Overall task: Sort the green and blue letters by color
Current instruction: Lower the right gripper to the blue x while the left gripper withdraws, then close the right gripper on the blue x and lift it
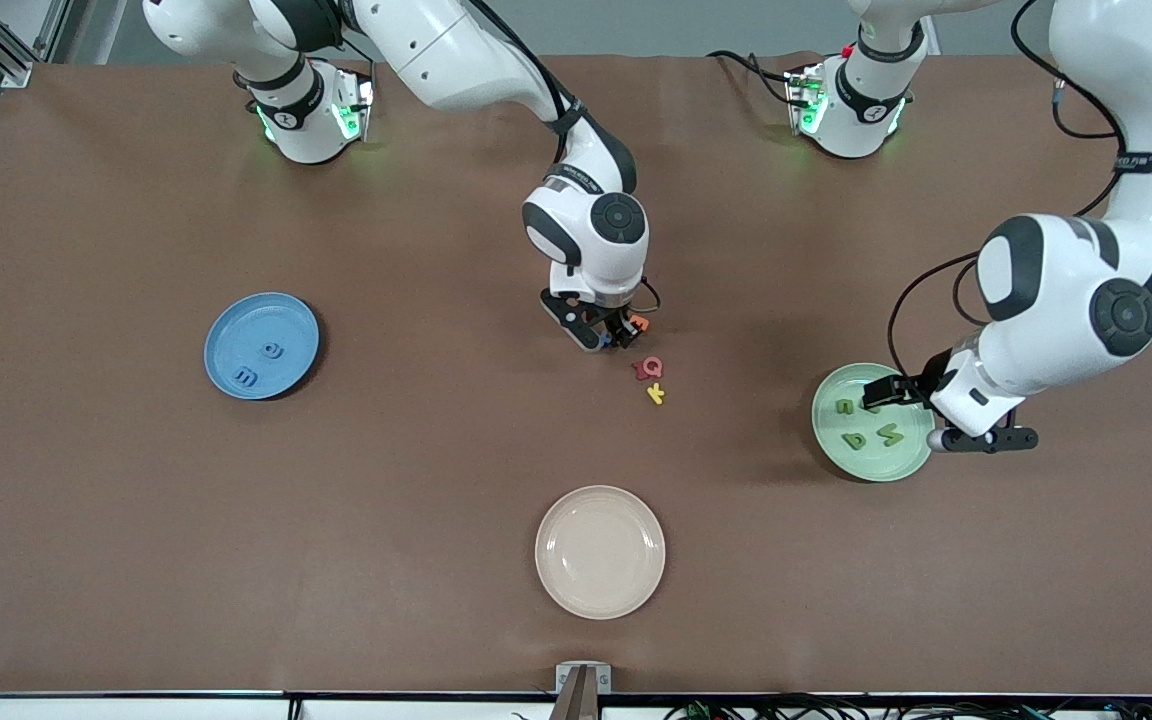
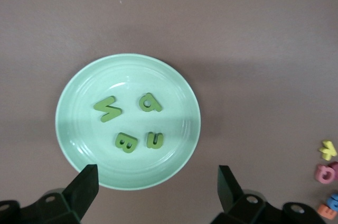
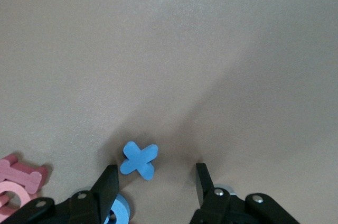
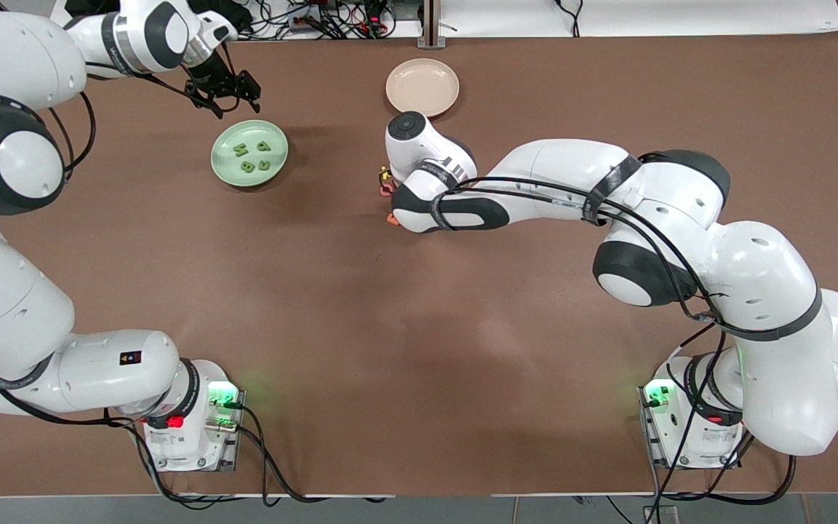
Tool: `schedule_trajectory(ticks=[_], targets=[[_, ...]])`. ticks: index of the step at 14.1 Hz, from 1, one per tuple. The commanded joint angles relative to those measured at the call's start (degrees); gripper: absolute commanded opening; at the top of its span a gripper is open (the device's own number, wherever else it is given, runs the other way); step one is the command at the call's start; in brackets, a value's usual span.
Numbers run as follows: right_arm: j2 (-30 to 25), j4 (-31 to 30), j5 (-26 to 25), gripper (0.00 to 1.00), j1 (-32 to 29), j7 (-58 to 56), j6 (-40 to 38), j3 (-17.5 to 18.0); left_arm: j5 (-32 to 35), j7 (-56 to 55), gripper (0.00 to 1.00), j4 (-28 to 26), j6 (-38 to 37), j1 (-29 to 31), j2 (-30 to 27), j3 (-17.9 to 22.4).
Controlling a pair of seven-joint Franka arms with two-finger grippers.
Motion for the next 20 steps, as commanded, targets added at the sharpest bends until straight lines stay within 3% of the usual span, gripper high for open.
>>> schedule_trajectory(ticks=[1, 3, 8, 14, 16, 18, 20], targets=[[1.7, 1.2, -1.0, 0.66, -0.5, -0.7, -0.2, 0.0, -0.7, 0.3, 0.99, 0.1, -5.0, -0.4, -5.6, 0.7], [1.7, 1.2, -1.2, 0.61, -0.6, -1.6, -0.2, 0.0, 0.4, 0.5, 0.99, 1.5, -9.2, 0.8, -8.6, 0.9], [1.8, 1.3, -1.2, 0.61, -1.7, -2.8, -0.2, -0.1, 1.2, 0.5, 0.99, 1.4, -11.8, 1.7, -13.8, 0.7], [1.8, 1.4, -1.1, 0.58, -2.0, -3.0, -0.1, 0.0, 1.2, 0.2, 0.99, 1.3, -13.7, 1.5, -15.6, 0.3], [1.8, 1.4, -0.9, 0.51, -1.8, -2.8, -0.1, 0.0, 1.1, 0.2, 0.99, 1.0, -14.6, 0.4, -16.9, 0.5], [1.8, 1.4, -0.7, 0.43, -1.5, -2.8, -0.1, 0.0, 1.1, 0.2, 0.99, 0.9, -15.3, -4.0, -17.7, 5.1], [1.7, 1.4, -0.7, 0.11, -1.6, -2.9, -0.1, 0.0, 1.1, 0.2, 0.99, 0.2, -15.5, -7.8, -18.1, 8.8]])
